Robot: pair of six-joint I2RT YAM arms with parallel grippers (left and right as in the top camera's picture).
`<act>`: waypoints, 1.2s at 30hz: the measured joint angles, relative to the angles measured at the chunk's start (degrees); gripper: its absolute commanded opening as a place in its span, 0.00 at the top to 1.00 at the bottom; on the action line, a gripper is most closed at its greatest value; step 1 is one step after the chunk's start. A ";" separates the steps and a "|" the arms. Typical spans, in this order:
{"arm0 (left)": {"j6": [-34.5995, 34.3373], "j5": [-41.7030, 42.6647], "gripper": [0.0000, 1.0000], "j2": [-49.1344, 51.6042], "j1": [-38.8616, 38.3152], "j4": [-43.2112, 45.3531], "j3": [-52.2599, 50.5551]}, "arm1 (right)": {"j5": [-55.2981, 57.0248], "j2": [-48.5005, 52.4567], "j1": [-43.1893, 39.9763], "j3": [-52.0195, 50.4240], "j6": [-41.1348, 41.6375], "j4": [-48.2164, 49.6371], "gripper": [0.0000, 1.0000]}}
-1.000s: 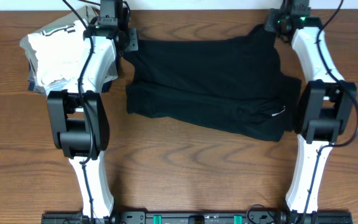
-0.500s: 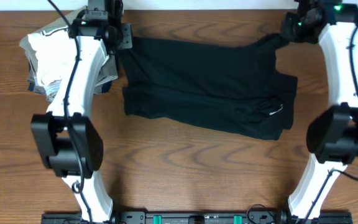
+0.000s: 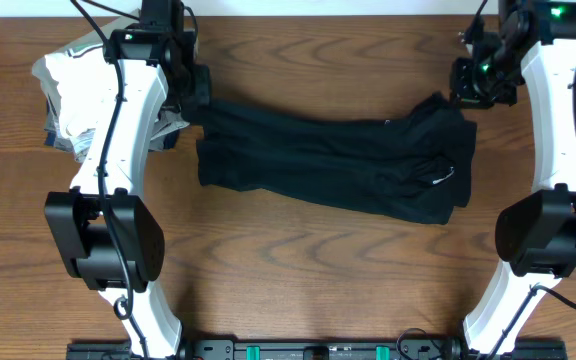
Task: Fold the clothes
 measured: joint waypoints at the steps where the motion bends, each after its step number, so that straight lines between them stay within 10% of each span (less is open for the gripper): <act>1: 0.00 0.13 0.94 0.00 0.00 -1.27 0.00 | 0.02 0.00 0.02 -0.61 -0.22 0.02 0.99; 22: 0.00 0.96 0.93 0.04 -2.62 2.82 -14.75 | 0.09 0.04 -0.70 -25.14 -0.76 9.62 0.99; 26: 0.15 0.96 0.70 0.04 -2.62 4.00 -16.28 | 0.11 0.04 -0.76 -27.04 -1.27 10.08 0.78; 36: 0.13 0.96 0.40 0.04 -2.62 4.85 -16.46 | -0.70 0.04 -4.28 -27.82 -1.81 11.43 0.75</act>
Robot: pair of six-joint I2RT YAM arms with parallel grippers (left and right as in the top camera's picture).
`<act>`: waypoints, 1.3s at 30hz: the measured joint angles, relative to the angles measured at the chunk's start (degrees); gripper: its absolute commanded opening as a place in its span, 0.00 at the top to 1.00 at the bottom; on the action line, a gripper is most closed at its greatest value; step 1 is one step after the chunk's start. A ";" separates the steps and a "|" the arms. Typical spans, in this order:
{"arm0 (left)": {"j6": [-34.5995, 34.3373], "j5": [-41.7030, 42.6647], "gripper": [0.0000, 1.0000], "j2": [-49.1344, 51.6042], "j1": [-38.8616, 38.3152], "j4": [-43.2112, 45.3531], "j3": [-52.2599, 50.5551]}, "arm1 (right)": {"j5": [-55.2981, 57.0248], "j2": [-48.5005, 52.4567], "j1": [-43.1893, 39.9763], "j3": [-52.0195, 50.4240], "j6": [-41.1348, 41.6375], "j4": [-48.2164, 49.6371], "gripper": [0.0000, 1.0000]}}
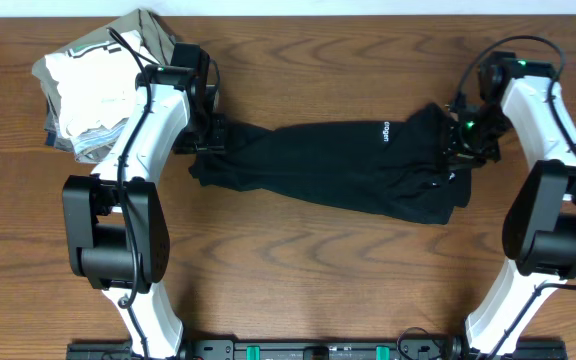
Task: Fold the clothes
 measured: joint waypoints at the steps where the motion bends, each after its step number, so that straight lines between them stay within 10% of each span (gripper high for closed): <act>1: 0.02 0.02 0.38 0.00 0.04 0.00 0.00 | -0.31 0.00 -0.57 0.04 0.00 0.09 0.75; 9: 0.24 0.46 0.25 0.00 0.09 -0.07 2.47 | -2.73 -1.16 -5.73 3.08 -1.40 1.38 0.49; 39: 15.10 20.17 0.20 10.62 7.10 -0.79 2.34 | -5.60 -2.43 -6.88 3.37 -3.72 3.19 0.45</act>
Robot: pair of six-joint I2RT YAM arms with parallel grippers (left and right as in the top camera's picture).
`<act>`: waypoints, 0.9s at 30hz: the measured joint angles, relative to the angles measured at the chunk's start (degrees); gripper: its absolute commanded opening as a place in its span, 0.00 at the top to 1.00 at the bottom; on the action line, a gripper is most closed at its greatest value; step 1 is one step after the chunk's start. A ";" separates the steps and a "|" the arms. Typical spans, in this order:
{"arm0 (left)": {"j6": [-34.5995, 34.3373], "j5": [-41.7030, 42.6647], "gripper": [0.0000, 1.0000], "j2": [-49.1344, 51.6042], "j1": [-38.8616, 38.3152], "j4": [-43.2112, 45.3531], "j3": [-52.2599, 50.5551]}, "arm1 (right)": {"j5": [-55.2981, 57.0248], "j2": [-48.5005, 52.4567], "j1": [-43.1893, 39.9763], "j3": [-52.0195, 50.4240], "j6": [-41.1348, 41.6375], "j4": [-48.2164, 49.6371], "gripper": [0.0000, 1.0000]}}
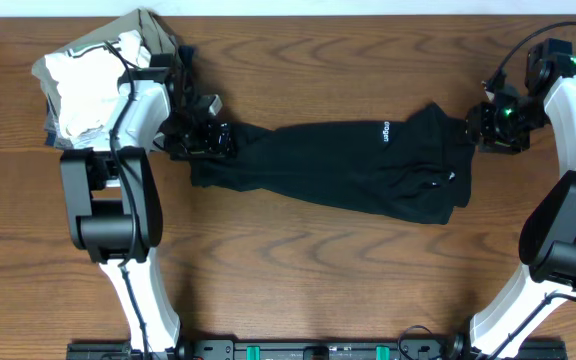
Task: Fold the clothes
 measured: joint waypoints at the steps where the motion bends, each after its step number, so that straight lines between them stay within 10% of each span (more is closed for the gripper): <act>1: 0.02 0.04 0.22 0.61 0.02 0.11 0.02 | -0.09 0.00 0.00 0.00 -0.02 0.11 0.45; 10: -0.15 0.98 0.94 2.86 0.11 1.99 0.11 | -0.37 0.00 0.09 0.00 -0.09 0.33 0.45; 27: -2.78 0.15 0.94 -5.55 -0.02 0.83 -0.39 | -0.72 0.00 0.70 0.00 -0.24 1.49 0.44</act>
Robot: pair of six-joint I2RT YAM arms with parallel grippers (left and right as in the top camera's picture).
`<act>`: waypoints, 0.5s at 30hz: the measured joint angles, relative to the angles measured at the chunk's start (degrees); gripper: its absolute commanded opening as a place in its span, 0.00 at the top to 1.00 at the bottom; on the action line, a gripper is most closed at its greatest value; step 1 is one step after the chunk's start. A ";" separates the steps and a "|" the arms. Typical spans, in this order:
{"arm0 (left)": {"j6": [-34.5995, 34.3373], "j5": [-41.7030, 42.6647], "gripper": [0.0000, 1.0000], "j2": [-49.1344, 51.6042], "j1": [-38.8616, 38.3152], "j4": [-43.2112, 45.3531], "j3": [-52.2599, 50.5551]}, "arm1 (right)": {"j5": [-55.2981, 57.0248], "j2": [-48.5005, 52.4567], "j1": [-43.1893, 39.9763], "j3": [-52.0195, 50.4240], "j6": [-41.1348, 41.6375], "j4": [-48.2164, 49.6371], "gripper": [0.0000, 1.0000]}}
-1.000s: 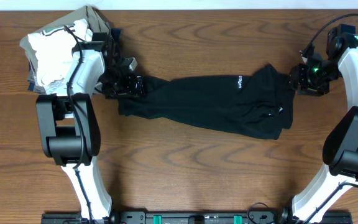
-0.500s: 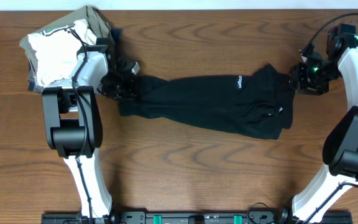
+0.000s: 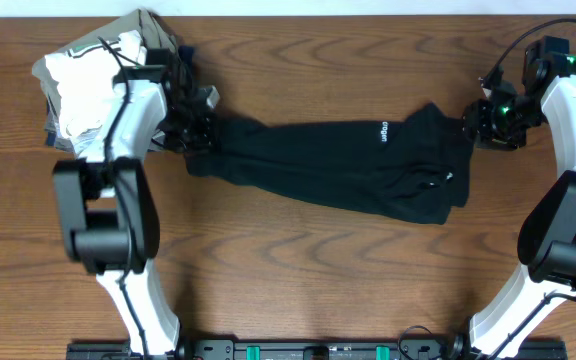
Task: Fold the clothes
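A black garment [image 3: 338,165] lies stretched across the middle of the table, folded lengthwise, with a small white logo showing near its top edge. My left gripper [image 3: 200,135] is at the garment's bunched left end and is shut on the cloth there. My right gripper [image 3: 480,125] is just off the garment's upper right corner. It looks open and holds nothing.
A pile of other clothes [image 3: 88,85], white, olive and grey, sits at the back left corner, right behind my left arm. The wooden table [image 3: 298,270] shows bare wood in front of the garment.
My left gripper has shifted slightly left and back, and the garment's left end has drawn up narrower with it. The right gripper has hardly moved.
At first the garment lay flat and wide, with a gripper at each back corner. Then its back edge was folded forward, the logo showed, and both grippers were lower on its ends. Later the right gripper was off the cloth while the left stayed on its end.
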 measured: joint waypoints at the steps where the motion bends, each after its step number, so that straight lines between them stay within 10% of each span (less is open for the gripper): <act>1: -0.37 -0.37 0.94 -1.86 -0.02 -0.11 0.00 | 0.00 0.00 0.00 0.00 0.00 0.00 0.44; 15: -3.72 -1.92 0.94 -7.89 -6.19 1.88 0.00 | -0.04 0.00 0.04 0.00 -0.02 0.11 0.43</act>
